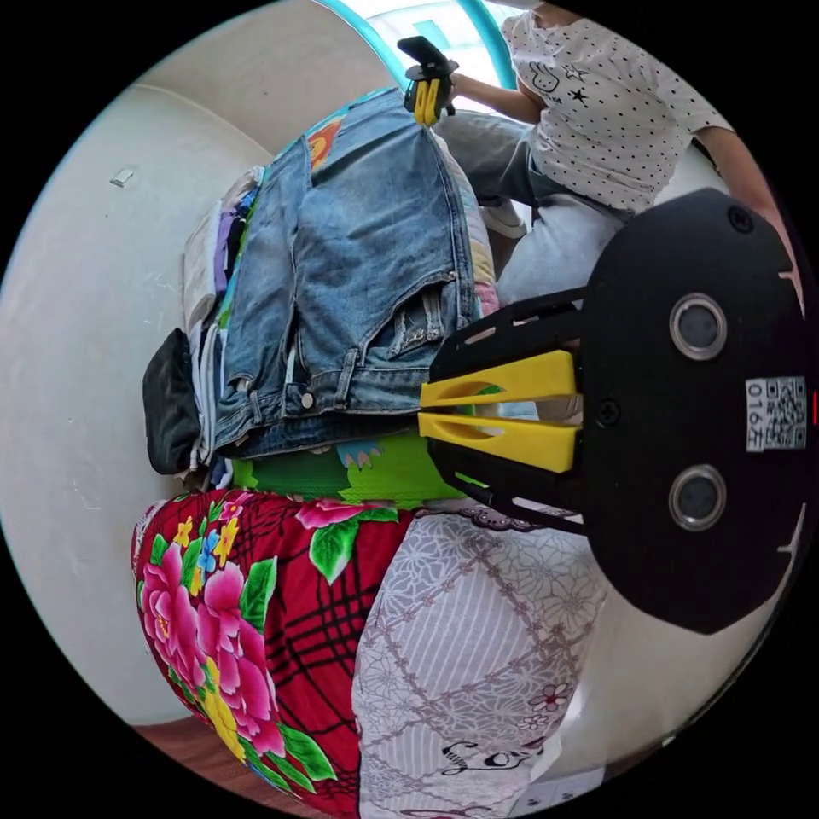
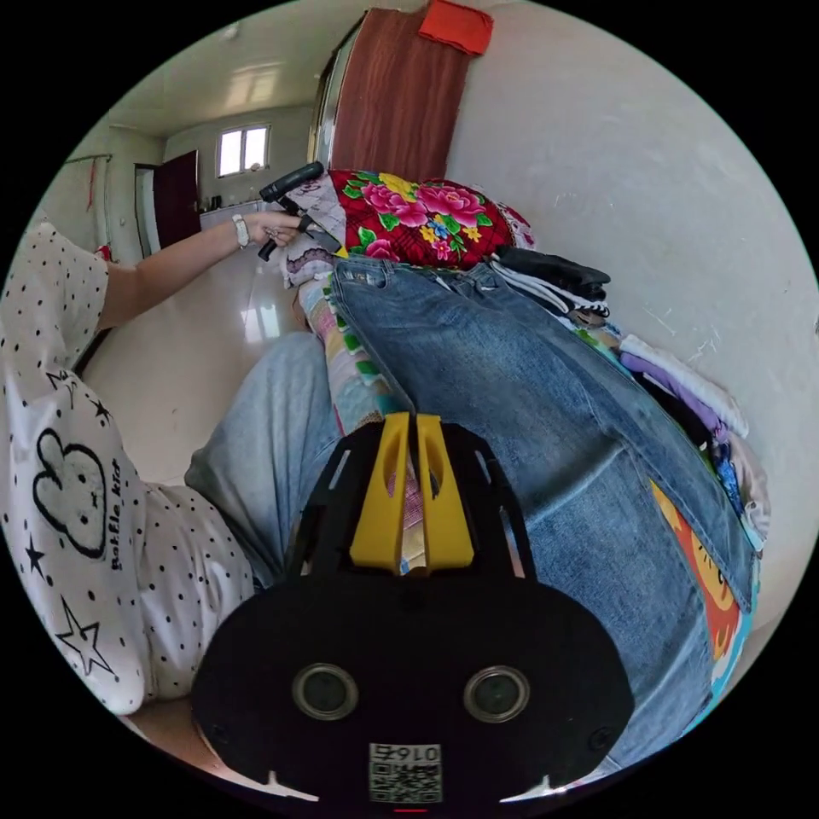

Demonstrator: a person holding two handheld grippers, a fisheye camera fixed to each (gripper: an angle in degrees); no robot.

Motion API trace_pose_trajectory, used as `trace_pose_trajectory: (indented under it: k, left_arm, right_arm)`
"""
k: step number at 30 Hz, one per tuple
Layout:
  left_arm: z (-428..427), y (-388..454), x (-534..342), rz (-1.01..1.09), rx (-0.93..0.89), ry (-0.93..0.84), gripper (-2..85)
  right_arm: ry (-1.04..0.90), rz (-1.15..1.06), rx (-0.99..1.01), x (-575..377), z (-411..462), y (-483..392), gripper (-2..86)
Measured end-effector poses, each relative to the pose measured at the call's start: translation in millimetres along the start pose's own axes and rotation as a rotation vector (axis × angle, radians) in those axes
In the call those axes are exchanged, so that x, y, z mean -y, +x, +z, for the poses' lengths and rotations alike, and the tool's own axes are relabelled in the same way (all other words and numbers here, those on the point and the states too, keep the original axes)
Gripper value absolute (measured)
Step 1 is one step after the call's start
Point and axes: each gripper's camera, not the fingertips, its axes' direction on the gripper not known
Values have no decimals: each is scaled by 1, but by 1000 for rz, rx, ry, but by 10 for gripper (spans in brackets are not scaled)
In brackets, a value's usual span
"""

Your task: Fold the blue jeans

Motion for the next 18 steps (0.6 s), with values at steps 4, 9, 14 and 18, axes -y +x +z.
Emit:
trace_pose_trajectory:
  k: [4, 9, 14, 18]
  left_arm:
    - [21, 14, 15, -30, 41, -64, -3]
    - [1, 58, 52, -129, 271, -25, 1]
    - [-16, 179, 103, 176, 467, 207, -7]
    - [8, 265, 170, 389, 268, 224, -8]
  right_arm:
    - [-164, -20, 105, -8, 25, 6, 8]
    - [-124, -6, 156, -33, 15, 21, 28]
    - [124, 85, 45, -79, -60, 65, 97]
    - [112, 279, -264, -118, -104, 120, 102]
